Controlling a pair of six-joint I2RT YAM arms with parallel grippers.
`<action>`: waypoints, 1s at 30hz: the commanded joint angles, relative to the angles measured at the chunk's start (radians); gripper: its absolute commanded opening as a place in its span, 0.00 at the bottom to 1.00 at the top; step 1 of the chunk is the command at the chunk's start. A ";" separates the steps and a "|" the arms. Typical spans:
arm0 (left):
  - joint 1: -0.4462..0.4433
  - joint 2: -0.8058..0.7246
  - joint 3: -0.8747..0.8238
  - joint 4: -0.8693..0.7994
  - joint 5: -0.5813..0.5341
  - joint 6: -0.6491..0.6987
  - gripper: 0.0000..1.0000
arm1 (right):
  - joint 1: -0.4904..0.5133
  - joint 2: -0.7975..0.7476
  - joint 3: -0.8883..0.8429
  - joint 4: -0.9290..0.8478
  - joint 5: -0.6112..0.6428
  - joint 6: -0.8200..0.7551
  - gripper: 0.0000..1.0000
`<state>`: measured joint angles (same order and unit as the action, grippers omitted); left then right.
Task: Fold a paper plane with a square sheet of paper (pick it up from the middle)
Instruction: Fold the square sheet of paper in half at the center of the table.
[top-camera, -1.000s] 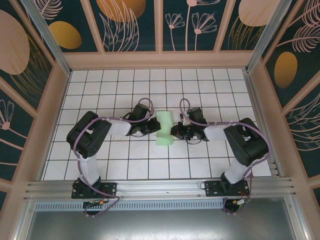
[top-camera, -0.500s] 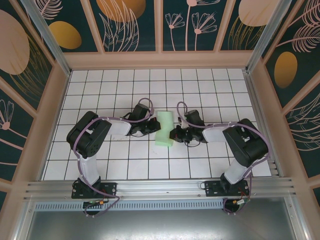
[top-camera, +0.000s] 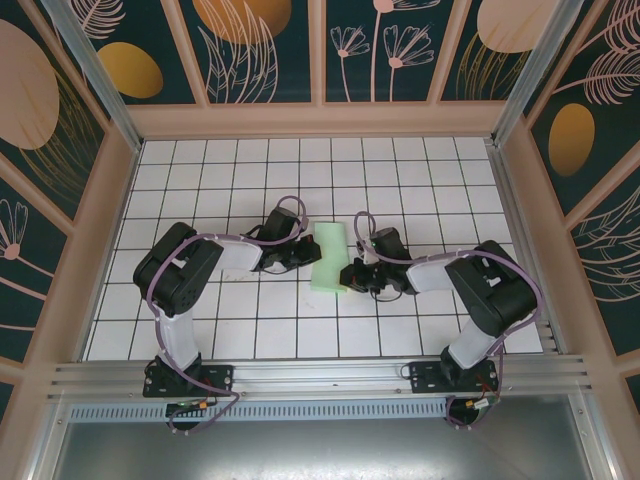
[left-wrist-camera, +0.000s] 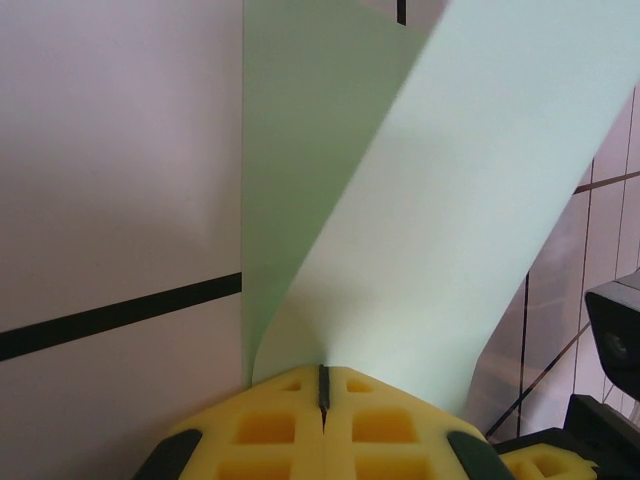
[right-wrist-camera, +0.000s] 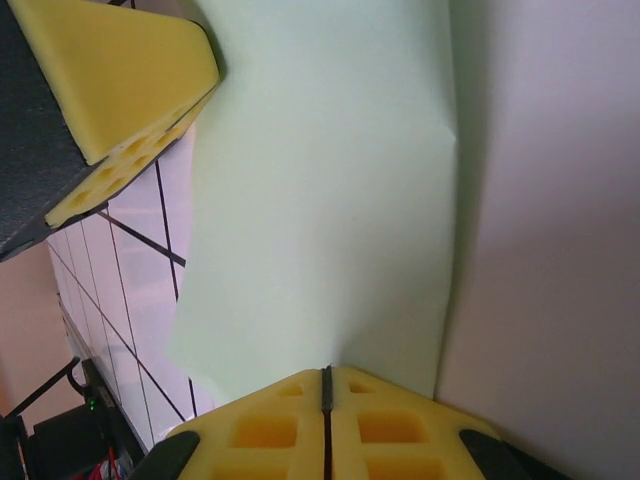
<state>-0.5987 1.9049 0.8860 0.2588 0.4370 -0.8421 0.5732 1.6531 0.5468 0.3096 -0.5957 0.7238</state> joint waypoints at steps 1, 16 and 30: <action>-0.007 0.032 -0.032 -0.102 -0.048 0.023 0.00 | 0.010 0.024 -0.015 -0.022 0.026 -0.004 0.09; -0.006 0.029 -0.033 -0.106 -0.047 0.023 0.00 | 0.045 -0.068 -0.079 0.054 0.004 0.042 0.10; -0.005 0.022 -0.032 -0.110 -0.046 0.029 0.00 | 0.018 -0.148 0.033 -0.096 0.077 -0.008 0.10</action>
<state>-0.5987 1.9045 0.8860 0.2584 0.4358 -0.8387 0.6163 1.5631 0.5133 0.2573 -0.5499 0.7448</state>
